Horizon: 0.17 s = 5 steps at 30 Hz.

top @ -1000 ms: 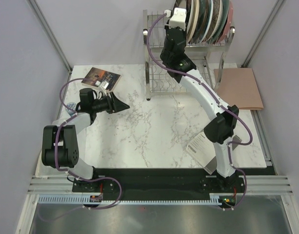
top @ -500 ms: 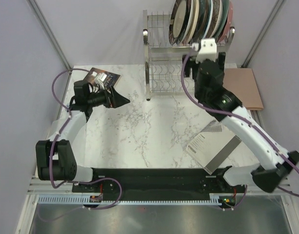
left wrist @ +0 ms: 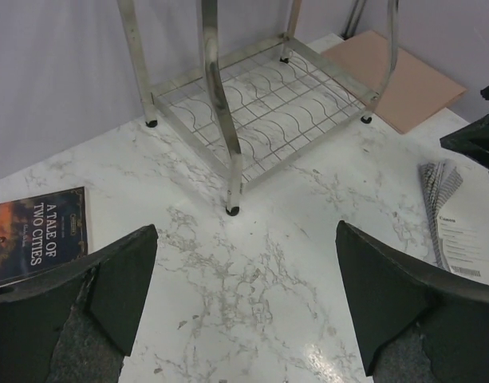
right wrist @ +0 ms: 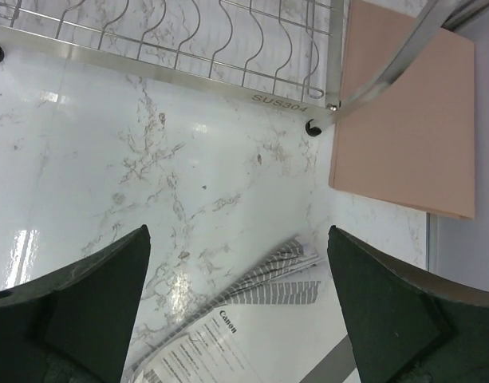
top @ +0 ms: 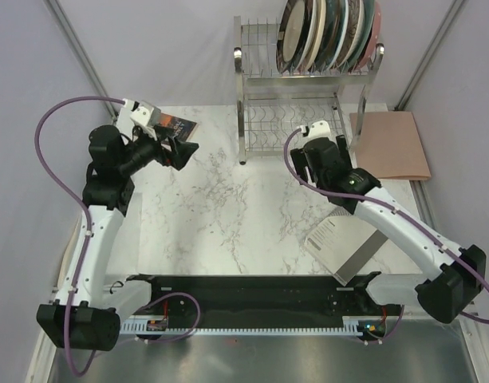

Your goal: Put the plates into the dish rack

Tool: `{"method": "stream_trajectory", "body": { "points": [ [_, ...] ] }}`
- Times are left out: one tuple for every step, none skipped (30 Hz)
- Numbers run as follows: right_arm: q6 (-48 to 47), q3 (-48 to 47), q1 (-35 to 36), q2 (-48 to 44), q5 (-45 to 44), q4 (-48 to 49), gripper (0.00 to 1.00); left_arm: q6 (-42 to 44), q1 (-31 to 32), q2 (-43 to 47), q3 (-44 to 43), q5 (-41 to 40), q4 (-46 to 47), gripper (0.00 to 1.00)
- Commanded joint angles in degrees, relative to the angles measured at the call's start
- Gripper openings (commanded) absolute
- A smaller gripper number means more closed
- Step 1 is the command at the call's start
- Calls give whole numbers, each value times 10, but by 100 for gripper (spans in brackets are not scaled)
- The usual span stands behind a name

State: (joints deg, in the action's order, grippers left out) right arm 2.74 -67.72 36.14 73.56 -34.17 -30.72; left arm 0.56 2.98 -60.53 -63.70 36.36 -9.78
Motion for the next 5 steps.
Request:
{"method": "stream_trajectory", "body": {
  "points": [
    [43,25,-6,-54,14,1,98,48,-1,9,-10,-29,-27,100],
    [41,37,-6,-56,10,7,98,46,-1,9,-12,-29,-27,100],
    [40,40,-6,-56,7,9,98,44,-1,10,-19,-30,-30,100],
    [29,42,-7,-55,5,19,98,41,-1,9,-24,-29,-31,100],
    [18,43,-7,-51,-3,27,98,42,-1,9,-27,-29,-31,100]
  ]
}}
